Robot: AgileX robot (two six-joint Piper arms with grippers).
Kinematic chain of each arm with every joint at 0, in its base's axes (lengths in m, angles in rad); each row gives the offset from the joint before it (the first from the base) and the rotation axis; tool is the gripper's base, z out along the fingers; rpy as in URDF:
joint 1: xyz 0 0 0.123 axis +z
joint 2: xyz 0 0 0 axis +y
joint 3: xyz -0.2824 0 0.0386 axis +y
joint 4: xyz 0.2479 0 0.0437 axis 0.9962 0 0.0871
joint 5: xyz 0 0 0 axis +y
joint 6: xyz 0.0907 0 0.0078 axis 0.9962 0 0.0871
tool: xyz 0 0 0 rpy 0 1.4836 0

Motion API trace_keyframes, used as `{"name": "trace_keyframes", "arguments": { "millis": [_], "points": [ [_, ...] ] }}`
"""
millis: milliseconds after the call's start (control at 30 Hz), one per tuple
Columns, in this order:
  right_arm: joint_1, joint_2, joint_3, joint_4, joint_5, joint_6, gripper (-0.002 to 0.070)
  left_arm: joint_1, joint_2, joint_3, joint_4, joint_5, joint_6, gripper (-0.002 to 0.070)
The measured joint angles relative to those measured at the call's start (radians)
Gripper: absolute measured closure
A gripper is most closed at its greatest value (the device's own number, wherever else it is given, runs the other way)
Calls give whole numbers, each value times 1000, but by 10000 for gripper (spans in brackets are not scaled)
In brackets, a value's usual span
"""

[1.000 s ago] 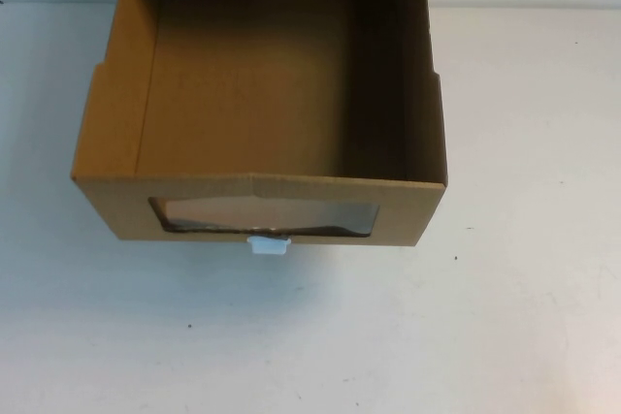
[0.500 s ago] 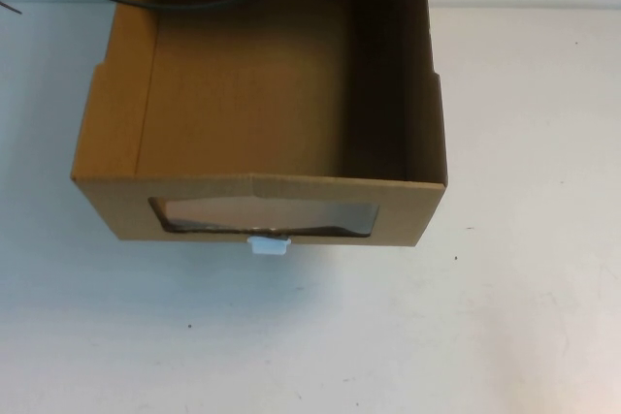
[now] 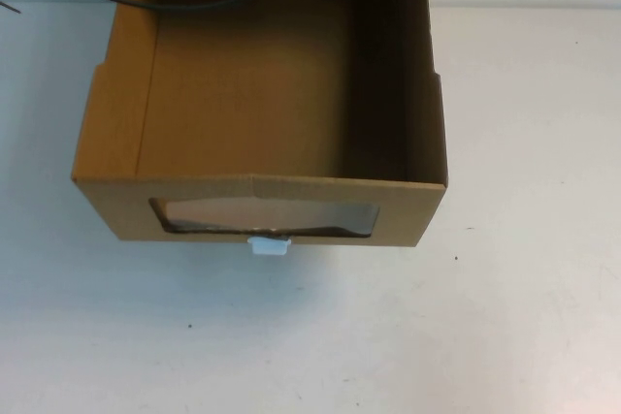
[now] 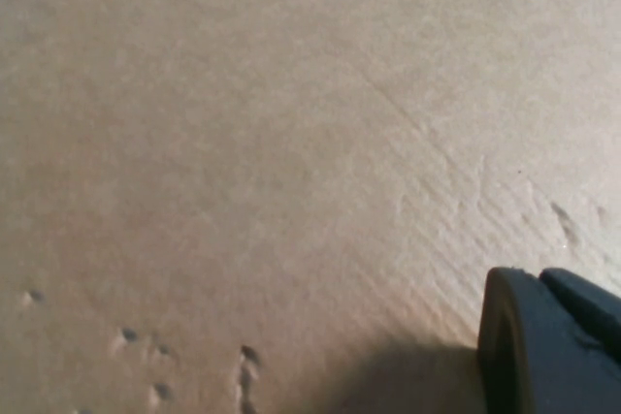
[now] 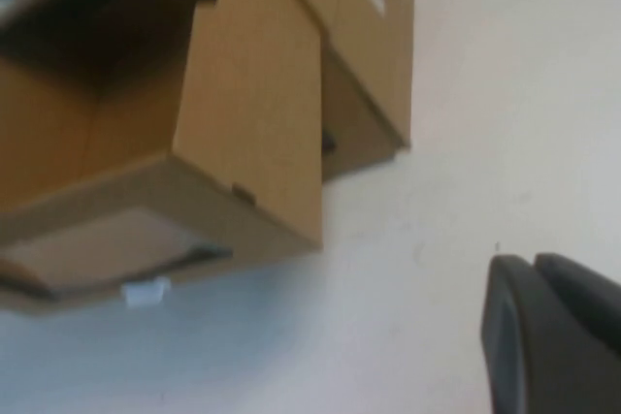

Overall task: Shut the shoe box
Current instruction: Close the shoe box with your right arm

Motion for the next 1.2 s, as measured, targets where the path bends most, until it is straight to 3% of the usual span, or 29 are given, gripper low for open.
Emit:
{"name": "trace_keyframes", "arguments": {
  "millis": [167,500,600,733,967,1200],
  "points": [
    [0,248,-210,0,294,-128,689,0,0,0,0,0,-7,680],
    [10,644,-503,114,457,-437,687,0,0,0,-2,6,-27,680],
    [91,756,-577,130,444,-469,687,0,0,0,-2,6,-29,680],
    [281,894,-673,121,359,-478,687,0,0,0,-2,8,-33,680],
    [609,1104,-829,-16,154,-361,687,0,0,0,-2,8,-37,680],
    [667,1292,-973,-37,117,-347,687,3,0,0,-3,10,-37,680]
  ]
}}
